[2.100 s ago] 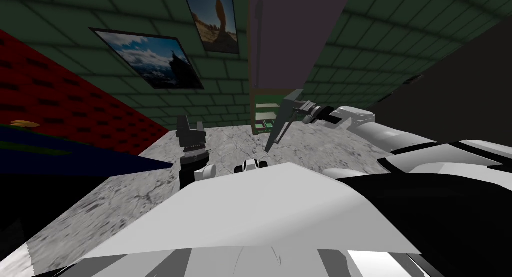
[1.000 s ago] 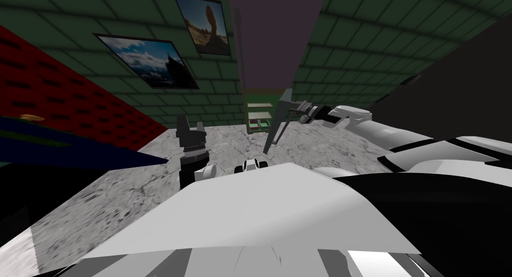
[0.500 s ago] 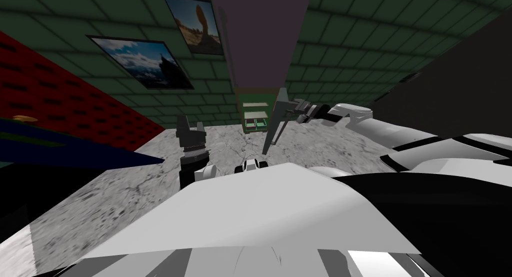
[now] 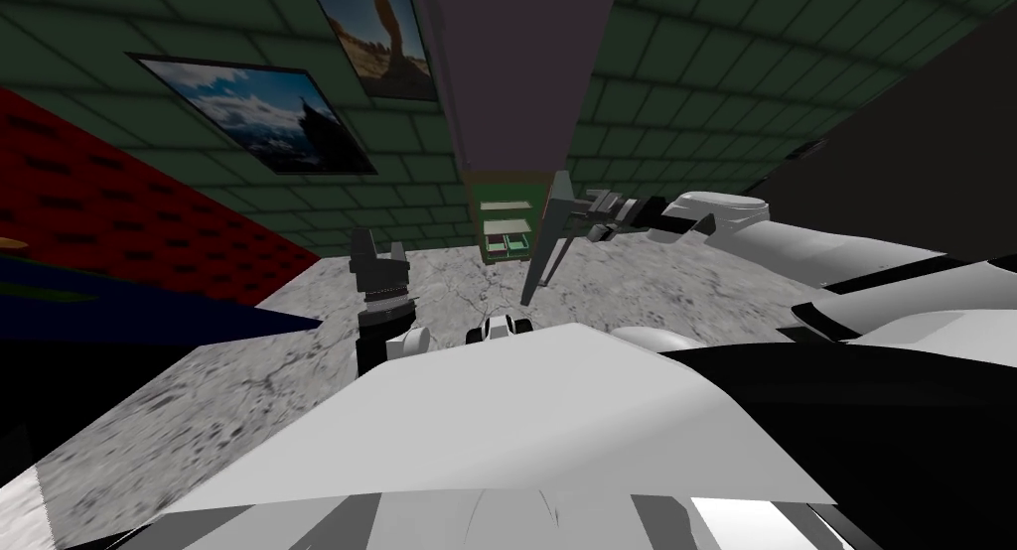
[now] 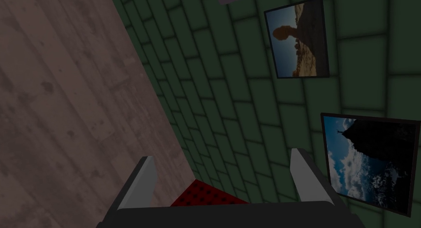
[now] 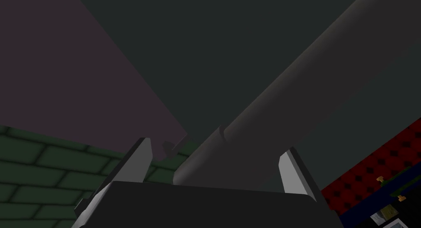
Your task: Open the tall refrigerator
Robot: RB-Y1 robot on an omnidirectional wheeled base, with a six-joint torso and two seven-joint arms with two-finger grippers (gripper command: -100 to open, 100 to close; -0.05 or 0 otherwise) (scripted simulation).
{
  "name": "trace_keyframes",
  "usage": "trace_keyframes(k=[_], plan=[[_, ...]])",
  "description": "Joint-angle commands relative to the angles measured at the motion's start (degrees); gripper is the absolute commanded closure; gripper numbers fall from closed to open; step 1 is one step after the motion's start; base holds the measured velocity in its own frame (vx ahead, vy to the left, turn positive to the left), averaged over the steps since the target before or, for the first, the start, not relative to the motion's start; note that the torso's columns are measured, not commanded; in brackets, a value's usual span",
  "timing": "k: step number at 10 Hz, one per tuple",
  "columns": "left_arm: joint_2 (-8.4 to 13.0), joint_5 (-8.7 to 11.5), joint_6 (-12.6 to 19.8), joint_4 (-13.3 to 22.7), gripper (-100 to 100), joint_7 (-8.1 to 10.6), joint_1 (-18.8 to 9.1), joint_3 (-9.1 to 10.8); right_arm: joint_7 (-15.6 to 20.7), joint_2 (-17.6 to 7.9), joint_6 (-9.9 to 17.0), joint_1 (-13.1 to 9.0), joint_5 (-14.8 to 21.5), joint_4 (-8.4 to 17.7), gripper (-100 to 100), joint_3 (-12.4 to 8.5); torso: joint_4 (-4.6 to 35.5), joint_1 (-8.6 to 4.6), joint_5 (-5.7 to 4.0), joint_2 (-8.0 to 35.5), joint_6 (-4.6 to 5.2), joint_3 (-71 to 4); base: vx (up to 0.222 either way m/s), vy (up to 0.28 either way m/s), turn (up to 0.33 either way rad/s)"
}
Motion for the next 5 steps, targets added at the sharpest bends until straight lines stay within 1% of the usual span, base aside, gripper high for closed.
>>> trace_keyframes(k=[1,5], plan=[[0.0,0.0,0.0,0.0,0,0.0,0.0,0.0,-0.2,-0.1,0.1,0.1,0.0,-0.1,0,0.1,-0.2,-0.03,-0.15,0.1,0.1,0.1,0.0,0.0,0.0],[0.0,0.0,0.0,0.0,0,0.0,0.0,0.0,-0.2,0.0,0.1,0.3,0.1,-0.1,0,0.4,-0.4,-0.2,-0.42,0.0,0.29,0.1,0.0,0.0,0.0]])
